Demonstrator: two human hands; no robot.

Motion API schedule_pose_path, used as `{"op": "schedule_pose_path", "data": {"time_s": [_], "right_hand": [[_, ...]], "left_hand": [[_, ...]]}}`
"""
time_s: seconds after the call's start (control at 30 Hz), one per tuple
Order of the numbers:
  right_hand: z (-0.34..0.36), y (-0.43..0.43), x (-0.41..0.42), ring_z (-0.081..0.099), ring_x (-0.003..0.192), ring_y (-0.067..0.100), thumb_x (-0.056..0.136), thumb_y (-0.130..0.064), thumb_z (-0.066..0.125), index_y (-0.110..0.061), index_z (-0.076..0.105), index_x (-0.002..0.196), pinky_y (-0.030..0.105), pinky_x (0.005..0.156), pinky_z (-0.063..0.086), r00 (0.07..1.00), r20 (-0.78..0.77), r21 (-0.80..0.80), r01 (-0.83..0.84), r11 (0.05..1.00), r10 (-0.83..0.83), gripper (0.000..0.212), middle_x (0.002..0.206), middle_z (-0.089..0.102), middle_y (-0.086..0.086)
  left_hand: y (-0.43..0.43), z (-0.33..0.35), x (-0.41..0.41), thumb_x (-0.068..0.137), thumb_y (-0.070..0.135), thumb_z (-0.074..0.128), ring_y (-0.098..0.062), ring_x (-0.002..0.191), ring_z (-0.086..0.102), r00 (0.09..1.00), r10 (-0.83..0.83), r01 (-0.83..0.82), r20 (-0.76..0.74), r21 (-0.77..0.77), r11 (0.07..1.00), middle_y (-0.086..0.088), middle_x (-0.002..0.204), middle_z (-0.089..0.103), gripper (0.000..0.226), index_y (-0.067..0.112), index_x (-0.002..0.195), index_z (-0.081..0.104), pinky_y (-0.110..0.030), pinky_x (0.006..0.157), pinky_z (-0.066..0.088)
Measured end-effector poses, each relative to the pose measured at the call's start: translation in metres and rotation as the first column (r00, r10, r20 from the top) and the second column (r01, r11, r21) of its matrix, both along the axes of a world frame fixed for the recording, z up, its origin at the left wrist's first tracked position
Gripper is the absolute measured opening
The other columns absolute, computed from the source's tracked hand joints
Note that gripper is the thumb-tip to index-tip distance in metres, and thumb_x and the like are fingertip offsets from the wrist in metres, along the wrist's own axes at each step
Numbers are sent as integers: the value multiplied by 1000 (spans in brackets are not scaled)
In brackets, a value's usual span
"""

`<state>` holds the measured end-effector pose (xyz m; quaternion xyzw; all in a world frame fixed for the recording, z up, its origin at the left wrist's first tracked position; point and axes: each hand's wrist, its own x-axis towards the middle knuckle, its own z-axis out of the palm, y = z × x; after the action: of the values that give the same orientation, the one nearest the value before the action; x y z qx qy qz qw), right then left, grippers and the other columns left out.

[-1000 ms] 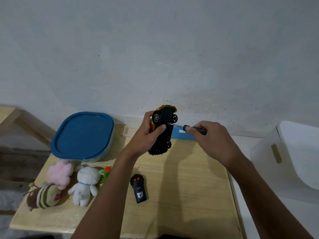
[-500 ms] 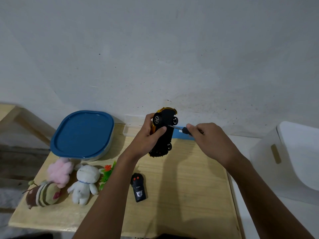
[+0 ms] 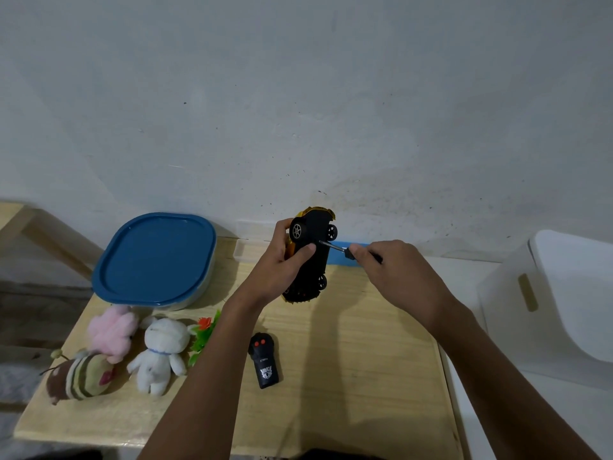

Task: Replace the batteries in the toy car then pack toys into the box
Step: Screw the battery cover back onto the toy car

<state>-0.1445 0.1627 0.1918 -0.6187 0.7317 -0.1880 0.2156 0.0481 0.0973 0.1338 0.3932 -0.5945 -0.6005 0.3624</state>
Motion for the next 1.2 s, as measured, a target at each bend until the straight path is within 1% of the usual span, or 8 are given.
{"op": "schedule_pose_path", "data": {"time_s": [0.23,0.37,0.53,0.63,0.87,0.97,1.03,1.2], "right_hand": [[2,3,-1,60,65,6,88,-47,65,-29,50,97,23,55,45,993,118,76,5,997,-14,24,83,60,-10],[3,1,-2,59,63,10,89,-42,65,-24,57,87,24,54,44,992,125,2,18,1000,-18,19,81,65,-4],[2,2,6,44,50,10,97,-47,49,-12,67,78,28,55,38,998,63,30,30,999,-32,44,56,52,0],[-3,2,5,41,47,7,100,-46,43,-20,69,81,25,52,35,978,196,116,48,992,-70,41,52,48,-6],[-13,4,0,34,48,6,100,-47,43,-14,69,88,19,43,26,826,506,327,85,941,-250,44,57,46,-5],[-19,8,2,47,57,10,99,-46,44,-18,63,88,24,54,37,944,314,215,29,976,-98,36,68,56,0],[-24,9,0,54,67,14,97,-47,48,-20,57,92,30,62,41,968,244,172,12,985,-55,29,78,62,2],[-28,12,-2,50,65,12,95,-49,50,-19,57,89,30,63,39,920,377,187,37,982,-106,32,77,58,2]], "left_hand": [[0,0,-1,100,17,54,-10,103,65,1000,-1,1,-15,9,1000,-1,116,61,36,28,130,38,-23,80,55],[1,-1,-1,100,18,54,-7,101,66,1000,-6,7,-11,25,1000,0,116,61,38,28,132,37,-22,79,55],[0,-2,-2,100,19,55,-11,105,65,1000,-4,5,-9,30,1000,-3,119,61,37,30,131,37,-23,80,55],[0,-4,-1,100,20,54,-15,106,65,1000,-8,8,-1,36,999,-4,119,61,38,29,132,36,-22,79,55],[3,-6,-4,100,18,54,-9,105,64,1000,-11,11,-2,52,999,-4,121,60,38,28,132,36,-16,76,53],[1,-7,-6,99,19,55,-13,106,65,1000,-1,2,-18,57,998,-5,120,61,38,27,132,37,-21,79,54],[-1,-6,-8,98,22,57,-15,107,66,1000,-1,3,-22,69,998,-5,119,62,39,29,131,38,-26,83,56],[-1,-8,-14,96,25,60,-20,105,68,1000,18,-14,-18,167,986,-7,115,66,39,31,130,41,-35,90,56]]}}
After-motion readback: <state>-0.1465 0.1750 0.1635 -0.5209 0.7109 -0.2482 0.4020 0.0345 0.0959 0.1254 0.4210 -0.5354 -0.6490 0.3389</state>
